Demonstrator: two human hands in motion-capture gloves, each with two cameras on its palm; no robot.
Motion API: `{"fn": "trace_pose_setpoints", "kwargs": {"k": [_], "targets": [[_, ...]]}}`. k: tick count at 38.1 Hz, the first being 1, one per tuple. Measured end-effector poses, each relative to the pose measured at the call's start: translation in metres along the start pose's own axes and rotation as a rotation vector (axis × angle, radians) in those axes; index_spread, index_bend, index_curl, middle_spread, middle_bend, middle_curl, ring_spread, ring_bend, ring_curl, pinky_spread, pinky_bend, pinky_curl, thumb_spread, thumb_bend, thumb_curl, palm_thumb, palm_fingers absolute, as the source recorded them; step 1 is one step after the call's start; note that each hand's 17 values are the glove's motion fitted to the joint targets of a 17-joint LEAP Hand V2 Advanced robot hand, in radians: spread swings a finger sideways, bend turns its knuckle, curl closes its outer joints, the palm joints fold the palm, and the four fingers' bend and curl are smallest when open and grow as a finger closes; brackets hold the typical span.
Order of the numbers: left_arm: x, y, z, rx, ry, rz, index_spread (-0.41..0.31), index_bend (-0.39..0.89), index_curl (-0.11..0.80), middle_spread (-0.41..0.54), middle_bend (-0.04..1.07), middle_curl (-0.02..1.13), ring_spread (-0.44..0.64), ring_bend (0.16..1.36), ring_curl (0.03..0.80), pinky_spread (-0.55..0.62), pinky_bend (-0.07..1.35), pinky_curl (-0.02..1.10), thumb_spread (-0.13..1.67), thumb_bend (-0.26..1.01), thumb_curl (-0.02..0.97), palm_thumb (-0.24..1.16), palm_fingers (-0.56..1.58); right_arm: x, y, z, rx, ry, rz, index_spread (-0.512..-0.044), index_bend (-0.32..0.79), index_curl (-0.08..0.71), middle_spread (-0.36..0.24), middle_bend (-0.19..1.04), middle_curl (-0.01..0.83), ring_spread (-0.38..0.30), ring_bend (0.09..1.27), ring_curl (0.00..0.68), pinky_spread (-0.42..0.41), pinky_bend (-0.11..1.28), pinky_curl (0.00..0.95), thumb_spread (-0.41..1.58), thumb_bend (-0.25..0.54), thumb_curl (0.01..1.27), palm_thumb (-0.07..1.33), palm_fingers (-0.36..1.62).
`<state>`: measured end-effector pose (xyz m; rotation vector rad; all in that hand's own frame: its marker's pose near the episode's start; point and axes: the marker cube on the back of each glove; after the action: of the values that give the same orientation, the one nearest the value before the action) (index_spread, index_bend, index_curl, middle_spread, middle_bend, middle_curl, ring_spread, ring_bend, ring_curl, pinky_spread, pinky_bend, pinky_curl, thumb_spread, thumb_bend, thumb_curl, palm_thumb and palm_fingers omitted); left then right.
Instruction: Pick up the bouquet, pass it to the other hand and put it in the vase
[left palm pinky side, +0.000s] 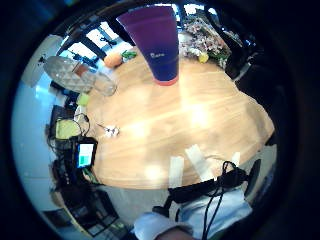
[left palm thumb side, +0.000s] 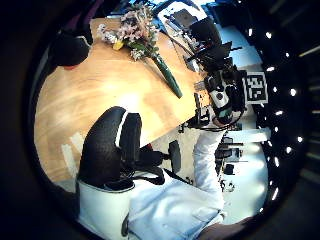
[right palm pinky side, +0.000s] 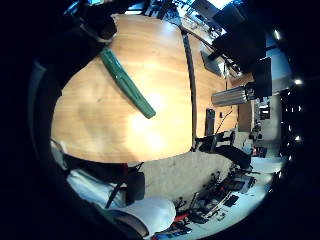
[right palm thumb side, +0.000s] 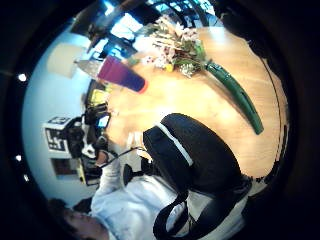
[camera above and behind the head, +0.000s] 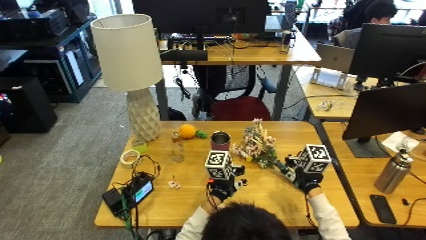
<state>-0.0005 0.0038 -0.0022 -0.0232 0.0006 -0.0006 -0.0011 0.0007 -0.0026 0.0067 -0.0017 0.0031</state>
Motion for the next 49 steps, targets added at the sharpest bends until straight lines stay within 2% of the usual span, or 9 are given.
{"fn": "trace_pose_setpoints", "kwargs": {"k": [1,7,14,23,31,35,39,46,49], "targets": [[0.000,0.000,0.000,-0.003,0.001,-0.001,-0.091,0.32,0.101,-0.042,0.19,0.05,-0.05,0.45,0.098,-0.06,0.40,0.09,0.44,0.16,0.064,0.26,0.91,0.000,0.000,0.000,0.001,0.000,0.000,-0.168,0.10,0.027,-0.044,0.32,0.093,0.001,0.43,0.089,0.120,0.39,0.082,0.42,0.136,0.04,0.23,0.71],[-0.005,-0.002,0.000,-0.010,0.008,-0.014,-0.141,0.31,0.195,-0.066,0.15,0.16,-0.08,0.45,0.205,-0.09,0.41,0.21,0.78,0.16,0.118,0.30,0.87,0.004,-0.004,-0.002,0.023,-0.009,-0.003,-0.262,0.10,0.109,-0.069,0.35,0.184,0.002,0.49,0.212,0.192,0.43,0.193,0.76,0.133,0.08,0.27,0.65],[-0.004,-0.005,0.001,0.004,0.013,-0.014,-0.165,0.30,0.261,-0.077,0.14,0.19,-0.09,0.45,0.253,-0.10,0.39,0.26,0.97,0.12,0.166,0.32,0.84,-0.002,0.003,-0.012,0.023,-0.023,-0.018,-0.298,0.11,0.139,-0.076,0.36,0.245,0.002,0.49,0.256,0.229,0.43,0.236,0.97,0.102,0.10,0.28,0.63],[-0.002,-0.011,-0.002,-0.037,0.019,0.000,-0.176,0.27,0.318,-0.080,0.13,0.22,-0.09,0.43,0.283,-0.11,0.36,0.30,1.07,0.07,0.212,0.33,0.84,-0.008,0.010,-0.029,0.013,-0.017,-0.017,-0.315,0.11,0.161,-0.079,0.36,0.296,0.002,0.49,0.285,0.246,0.42,0.267,1.09,0.059,0.14,0.29,0.62],[0.007,-0.016,-0.016,0.007,0.004,0.037,-0.161,0.22,0.349,-0.067,0.13,0.23,-0.08,0.42,0.304,-0.10,0.35,0.33,1.11,0.02,0.240,0.34,0.79,-0.003,0.018,-0.056,-0.061,0.038,0.043,-0.313,0.07,0.158,-0.060,0.36,0.326,0.014,0.50,0.307,0.251,0.46,0.297,1.12,0.016,0.16,0.29,0.60],[0.012,-0.019,-0.019,0.029,-0.009,0.059,-0.144,0.17,0.349,-0.054,0.12,0.23,-0.06,0.43,0.314,-0.09,0.36,0.34,1.12,0.00,0.252,0.33,0.75,0.011,0.008,-0.067,-0.105,0.032,0.092,-0.278,0.02,0.130,-0.021,0.34,0.335,0.078,0.52,0.318,0.261,0.55,0.329,1.11,0.003,0.18,0.32,0.56],[0.018,-0.015,-0.022,0.027,-0.010,0.069,-0.136,0.15,0.347,-0.042,0.13,0.23,-0.06,0.45,0.323,-0.08,0.37,0.35,1.13,-0.01,0.263,0.34,0.72,0.028,-0.010,-0.068,-0.131,0.007,0.156,-0.237,-0.01,0.100,-0.002,0.34,0.343,0.107,0.56,0.331,0.264,0.62,0.353,1.09,-0.002,0.21,0.36,0.54],[0.020,-0.011,-0.017,0.002,-0.005,0.083,-0.129,0.16,0.350,-0.034,0.13,0.24,-0.05,0.46,0.331,-0.08,0.38,0.36,1.13,-0.02,0.272,0.33,0.70,0.071,-0.047,-0.030,-0.183,0.001,0.275,-0.198,0.01,0.063,0.022,0.32,0.352,0.105,0.64,0.356,0.250,0.70,0.378,1.06,-0.011,0.23,0.40,0.51],[0.019,-0.010,-0.016,-0.008,-0.005,0.092,-0.129,0.16,0.350,-0.032,0.13,0.24,-0.04,0.46,0.334,-0.07,0.39,0.37,1.14,-0.02,0.276,0.33,0.70,0.077,-0.044,-0.012,-0.232,-0.002,0.320,-0.191,0.01,0.055,0.025,0.33,0.361,0.088,0.66,0.362,0.243,0.71,0.381,1.05,-0.015,0.24,0.42,0.51]]}}
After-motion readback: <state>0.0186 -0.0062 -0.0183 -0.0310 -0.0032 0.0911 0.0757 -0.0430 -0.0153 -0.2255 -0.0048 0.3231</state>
